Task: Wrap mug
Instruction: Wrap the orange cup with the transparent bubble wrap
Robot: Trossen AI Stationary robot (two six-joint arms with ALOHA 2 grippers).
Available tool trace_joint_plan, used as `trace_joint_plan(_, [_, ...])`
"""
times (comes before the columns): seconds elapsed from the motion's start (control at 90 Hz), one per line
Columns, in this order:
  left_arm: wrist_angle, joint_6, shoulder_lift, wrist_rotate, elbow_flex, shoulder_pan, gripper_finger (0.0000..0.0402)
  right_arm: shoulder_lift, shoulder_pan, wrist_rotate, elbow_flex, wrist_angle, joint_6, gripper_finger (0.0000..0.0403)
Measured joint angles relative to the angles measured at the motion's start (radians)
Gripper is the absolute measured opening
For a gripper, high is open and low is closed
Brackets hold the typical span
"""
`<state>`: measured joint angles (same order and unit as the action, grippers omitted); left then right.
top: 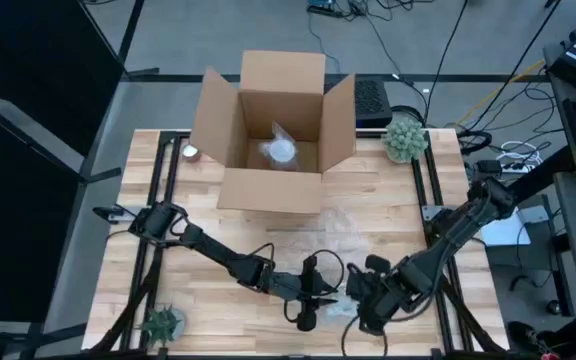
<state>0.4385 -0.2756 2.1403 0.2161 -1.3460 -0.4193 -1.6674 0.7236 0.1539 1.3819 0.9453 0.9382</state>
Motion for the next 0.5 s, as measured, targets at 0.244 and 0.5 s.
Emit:
trace_joint_plan(0.244, [0.002,0.000,0.000,-0.003,0.000,0.000,0.0106,-0.125,-0.040,-0.023,0.001,0.029,-0.062,0.0089])
trace_joint_plan(0.5, [0.000,-0.003,0.000,-0.004,0.000,0.000,0.0106,-0.202,-0.089,-0.059,0.000,-0.052,-0.139,0.0007])
